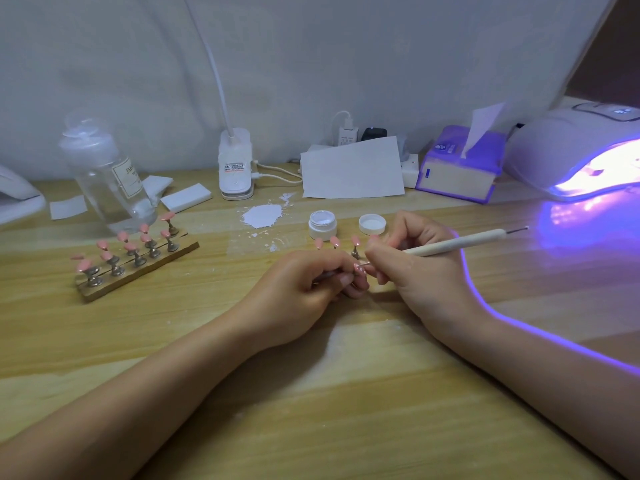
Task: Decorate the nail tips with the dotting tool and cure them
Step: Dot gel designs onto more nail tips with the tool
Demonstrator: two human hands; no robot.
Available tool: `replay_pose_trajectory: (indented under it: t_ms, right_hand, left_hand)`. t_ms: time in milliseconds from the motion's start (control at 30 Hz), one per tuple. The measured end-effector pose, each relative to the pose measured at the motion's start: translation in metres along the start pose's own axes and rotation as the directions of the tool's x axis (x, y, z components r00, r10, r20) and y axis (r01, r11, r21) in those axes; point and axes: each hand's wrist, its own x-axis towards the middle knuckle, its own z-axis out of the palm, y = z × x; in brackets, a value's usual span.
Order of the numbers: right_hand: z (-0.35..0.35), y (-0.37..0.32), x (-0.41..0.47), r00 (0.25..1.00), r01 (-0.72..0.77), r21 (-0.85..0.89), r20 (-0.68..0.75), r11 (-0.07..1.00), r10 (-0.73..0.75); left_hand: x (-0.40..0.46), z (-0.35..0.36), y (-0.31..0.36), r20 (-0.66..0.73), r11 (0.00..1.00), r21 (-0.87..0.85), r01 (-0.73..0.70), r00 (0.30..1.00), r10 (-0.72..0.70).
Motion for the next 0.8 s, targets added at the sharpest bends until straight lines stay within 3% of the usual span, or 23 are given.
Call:
replay_pose_trajectory:
  t_ms: [800]
  right_hand:
    - [-0.0003, 0.0005, -0.0003, 1.0, 0.0, -0.038, -0.023, 0.999, -0.001]
  left_hand:
    - [0.0004, 0.001, -0.0016, 0.004, 1.0, -0.002, -0.009, 1.0, 0.009]
